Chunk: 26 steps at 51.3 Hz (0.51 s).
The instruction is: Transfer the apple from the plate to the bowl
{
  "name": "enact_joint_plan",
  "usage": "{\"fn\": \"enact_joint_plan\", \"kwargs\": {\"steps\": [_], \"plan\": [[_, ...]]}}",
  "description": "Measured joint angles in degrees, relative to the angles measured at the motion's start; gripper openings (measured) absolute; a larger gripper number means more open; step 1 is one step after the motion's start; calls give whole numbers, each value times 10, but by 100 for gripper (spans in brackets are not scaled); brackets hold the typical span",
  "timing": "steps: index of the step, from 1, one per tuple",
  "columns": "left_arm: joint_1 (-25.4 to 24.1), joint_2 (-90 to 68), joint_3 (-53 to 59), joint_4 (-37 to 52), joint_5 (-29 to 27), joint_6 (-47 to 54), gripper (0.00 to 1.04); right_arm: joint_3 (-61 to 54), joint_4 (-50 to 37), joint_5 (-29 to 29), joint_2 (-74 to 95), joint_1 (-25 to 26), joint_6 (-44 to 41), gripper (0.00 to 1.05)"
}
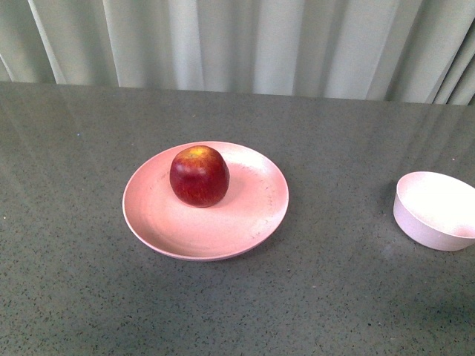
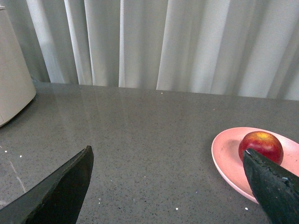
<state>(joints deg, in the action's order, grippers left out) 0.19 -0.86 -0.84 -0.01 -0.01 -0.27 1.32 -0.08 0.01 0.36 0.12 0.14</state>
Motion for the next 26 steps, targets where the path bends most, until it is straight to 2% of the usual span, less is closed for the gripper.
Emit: {"fn": "enact_joint_plan", "kwargs": {"steps": [26], "plan": [[0,0,0,0,0,0,96,0,0,0,0,0,0,96]]}}
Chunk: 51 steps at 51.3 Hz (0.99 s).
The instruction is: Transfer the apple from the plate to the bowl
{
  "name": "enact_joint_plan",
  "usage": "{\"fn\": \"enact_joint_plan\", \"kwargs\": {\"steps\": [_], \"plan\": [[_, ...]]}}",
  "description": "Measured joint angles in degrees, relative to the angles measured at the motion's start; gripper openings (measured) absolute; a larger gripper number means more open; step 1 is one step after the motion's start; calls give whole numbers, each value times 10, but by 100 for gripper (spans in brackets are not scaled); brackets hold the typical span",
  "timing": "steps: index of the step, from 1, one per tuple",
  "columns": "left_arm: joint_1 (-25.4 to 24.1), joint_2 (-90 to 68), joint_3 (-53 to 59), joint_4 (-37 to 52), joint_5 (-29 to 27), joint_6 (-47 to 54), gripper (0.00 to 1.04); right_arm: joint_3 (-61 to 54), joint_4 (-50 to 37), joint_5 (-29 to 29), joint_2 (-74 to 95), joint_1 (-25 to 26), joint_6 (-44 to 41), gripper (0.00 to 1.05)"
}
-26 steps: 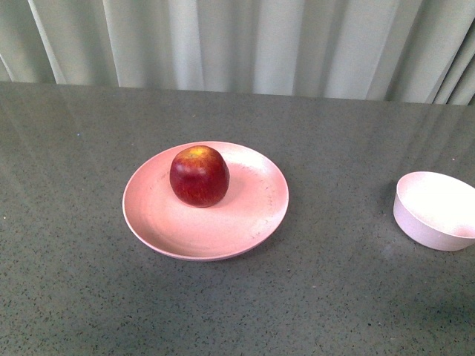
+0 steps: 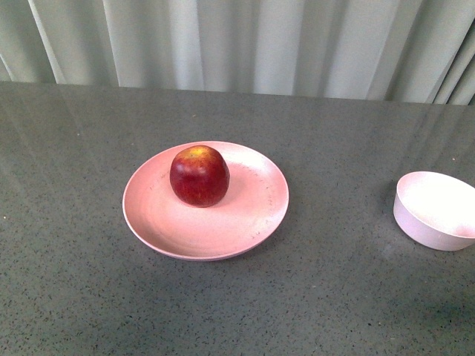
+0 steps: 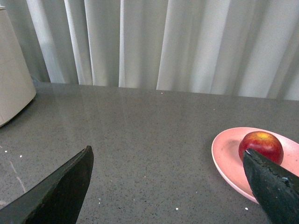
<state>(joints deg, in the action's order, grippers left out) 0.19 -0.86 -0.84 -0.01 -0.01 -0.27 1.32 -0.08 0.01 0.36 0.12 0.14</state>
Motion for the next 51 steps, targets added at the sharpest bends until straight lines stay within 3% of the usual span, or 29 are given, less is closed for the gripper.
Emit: {"fn": "enact_joint_plan", "kwargs": {"steps": [25,31,33,39,51], "plan": [[0,0,0,0,0,0,96,0,0,0,0,0,0,96],[0,0,0,0,1,0,96,70,167,-98,117,59,18,96],[0,0,0,0,0,0,96,88,183,-125,172,88,18,96],[0,0,0,0,0,0,96,133,92,-177,327,162,23,96],[0,0,0,0,0,0,96,191,-80,-160,583,173,30,96]]}}
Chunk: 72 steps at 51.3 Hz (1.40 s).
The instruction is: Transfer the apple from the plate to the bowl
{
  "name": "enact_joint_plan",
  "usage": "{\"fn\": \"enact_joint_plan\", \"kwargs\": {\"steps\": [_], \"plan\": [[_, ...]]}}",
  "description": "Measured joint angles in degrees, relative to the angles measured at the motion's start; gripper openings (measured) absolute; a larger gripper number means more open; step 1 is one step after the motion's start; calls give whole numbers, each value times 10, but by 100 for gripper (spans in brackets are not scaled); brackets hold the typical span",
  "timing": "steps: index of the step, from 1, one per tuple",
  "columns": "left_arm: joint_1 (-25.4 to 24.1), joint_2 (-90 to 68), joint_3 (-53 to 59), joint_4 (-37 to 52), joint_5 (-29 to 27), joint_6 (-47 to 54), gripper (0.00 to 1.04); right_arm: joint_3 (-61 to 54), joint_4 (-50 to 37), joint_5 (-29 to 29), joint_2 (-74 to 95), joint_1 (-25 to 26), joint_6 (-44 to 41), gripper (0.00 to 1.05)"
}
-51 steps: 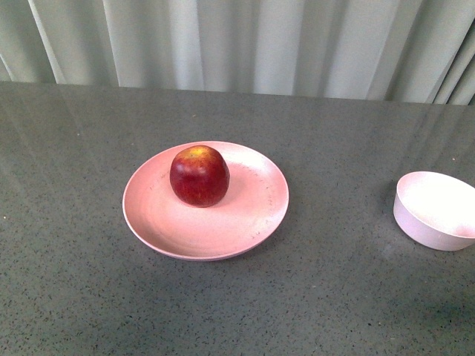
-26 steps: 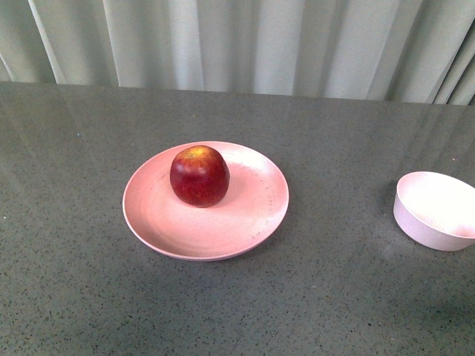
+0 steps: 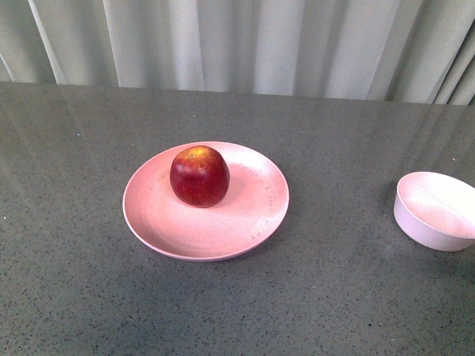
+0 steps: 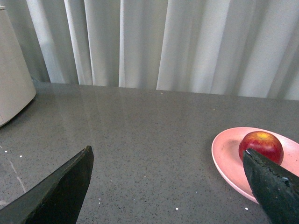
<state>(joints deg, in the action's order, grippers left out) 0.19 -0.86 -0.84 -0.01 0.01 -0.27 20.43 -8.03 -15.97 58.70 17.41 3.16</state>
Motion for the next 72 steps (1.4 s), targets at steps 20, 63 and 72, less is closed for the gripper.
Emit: {"fn": "enact_joint_plan", "kwargs": {"steps": [20,63,72], "plan": [[0,0,0,0,0,0,96,151,-96,62,351,-34,2,96],[0,0,0,0,0,0,96,277,-83,132,525,-93,43,47],[0,0,0,0,0,0,96,286,-71,134,530,-102,71,19]]}}
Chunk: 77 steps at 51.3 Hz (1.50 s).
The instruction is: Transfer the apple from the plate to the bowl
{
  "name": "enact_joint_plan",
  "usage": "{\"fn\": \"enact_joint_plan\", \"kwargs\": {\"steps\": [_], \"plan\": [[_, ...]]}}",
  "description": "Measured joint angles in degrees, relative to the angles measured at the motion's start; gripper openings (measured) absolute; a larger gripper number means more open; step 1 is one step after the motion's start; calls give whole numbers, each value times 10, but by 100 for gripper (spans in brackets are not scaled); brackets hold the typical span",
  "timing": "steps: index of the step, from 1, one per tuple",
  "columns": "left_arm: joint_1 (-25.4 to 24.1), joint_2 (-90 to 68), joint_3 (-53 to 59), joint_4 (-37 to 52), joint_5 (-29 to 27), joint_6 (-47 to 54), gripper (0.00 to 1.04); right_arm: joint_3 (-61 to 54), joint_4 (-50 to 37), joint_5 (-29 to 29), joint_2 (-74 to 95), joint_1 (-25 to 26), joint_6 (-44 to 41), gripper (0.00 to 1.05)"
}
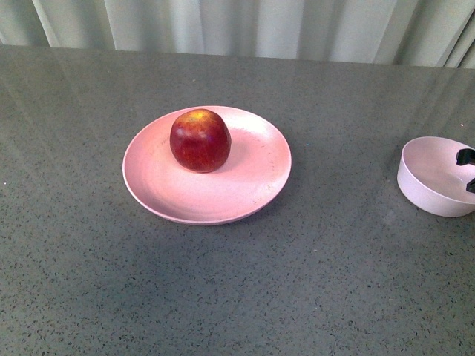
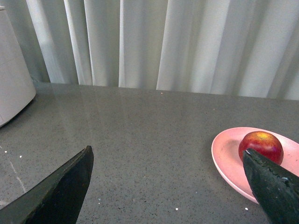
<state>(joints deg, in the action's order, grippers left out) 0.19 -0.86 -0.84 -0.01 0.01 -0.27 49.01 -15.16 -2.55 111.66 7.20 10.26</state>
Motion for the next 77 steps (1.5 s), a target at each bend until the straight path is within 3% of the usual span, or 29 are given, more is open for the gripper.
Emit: {"fn": "enact_joint_plan", "kwargs": {"steps": [5,20,40,61,67,77], "plan": [[0,0,0,0,0,0,96,6,7,-1,-3,-7,16,2],[0,0,0,0,0,0,96,24,27,-14,-37,-51,55,2],[0,0,0,0,0,0,96,55,40,13,9,-159,92,2],[0,0,0,0,0,0,96,80,39,23,39,-170,110,2],[0,0,0,0,0,0,96,80,31,18,39,-170,110,17],[0,0,0,0,0,0,96,53,-11,4,9,-164,108,55]]}}
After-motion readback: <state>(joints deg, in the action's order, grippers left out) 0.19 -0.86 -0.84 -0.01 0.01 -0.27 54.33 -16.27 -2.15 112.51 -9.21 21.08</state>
